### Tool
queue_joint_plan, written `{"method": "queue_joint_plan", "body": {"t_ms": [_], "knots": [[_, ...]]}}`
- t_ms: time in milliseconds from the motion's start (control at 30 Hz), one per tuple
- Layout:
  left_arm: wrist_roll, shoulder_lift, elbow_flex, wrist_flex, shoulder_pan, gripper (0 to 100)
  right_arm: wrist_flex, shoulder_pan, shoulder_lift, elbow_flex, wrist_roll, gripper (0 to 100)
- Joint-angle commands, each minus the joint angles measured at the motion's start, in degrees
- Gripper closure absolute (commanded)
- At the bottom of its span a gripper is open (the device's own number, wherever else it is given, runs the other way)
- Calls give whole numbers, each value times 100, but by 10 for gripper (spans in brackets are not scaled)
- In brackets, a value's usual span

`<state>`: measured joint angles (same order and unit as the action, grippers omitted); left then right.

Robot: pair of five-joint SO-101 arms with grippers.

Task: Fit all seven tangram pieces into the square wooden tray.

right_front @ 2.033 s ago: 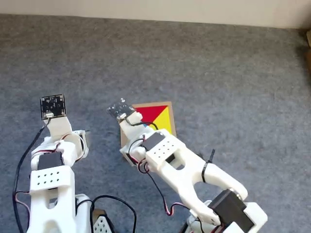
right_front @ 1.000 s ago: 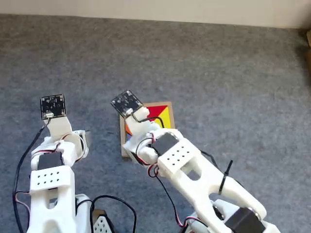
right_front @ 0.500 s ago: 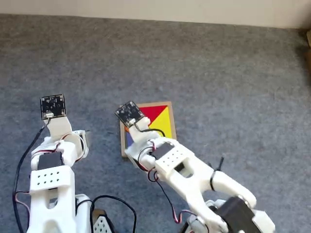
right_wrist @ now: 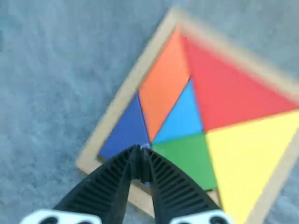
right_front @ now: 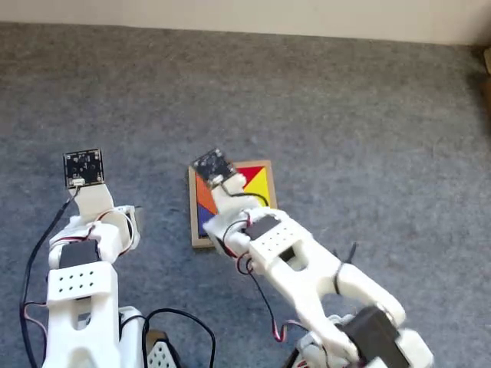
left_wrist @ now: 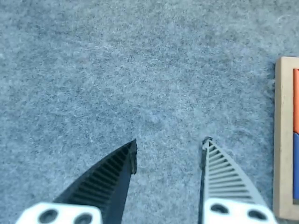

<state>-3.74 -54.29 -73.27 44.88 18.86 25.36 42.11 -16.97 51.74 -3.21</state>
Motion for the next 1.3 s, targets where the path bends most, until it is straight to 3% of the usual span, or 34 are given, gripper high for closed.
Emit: {"method": "queue_joint_plan", "body": {"t_ms": [0, 167, 400, 567, 933, 1133, 1267], "knots": [[44, -110, 40, -88, 57, 776, 145, -277, -1130, 233, 35, 993], [26, -110, 66, -88, 57, 787, 180, -884, -2440, 804, 35, 993], [44, -119, 198, -88, 57, 996, 189, -1429, -4365, 2018, 9, 993], [44, -268, 171, -88, 57, 995, 251, -1824, -5596, 2914, 0, 993], [35, -3240, -1209, -53, 40, 995, 2167, -2167, -7574, 3301, 0, 993], [44, -4963, -1534, 1108, -242, 995, 3046, -2167, -8690, 3697, 35, 993], [334, -5033, -1499, 1398, -585, 995, 3169, -2281, -8804, 4127, 35, 993]]}}
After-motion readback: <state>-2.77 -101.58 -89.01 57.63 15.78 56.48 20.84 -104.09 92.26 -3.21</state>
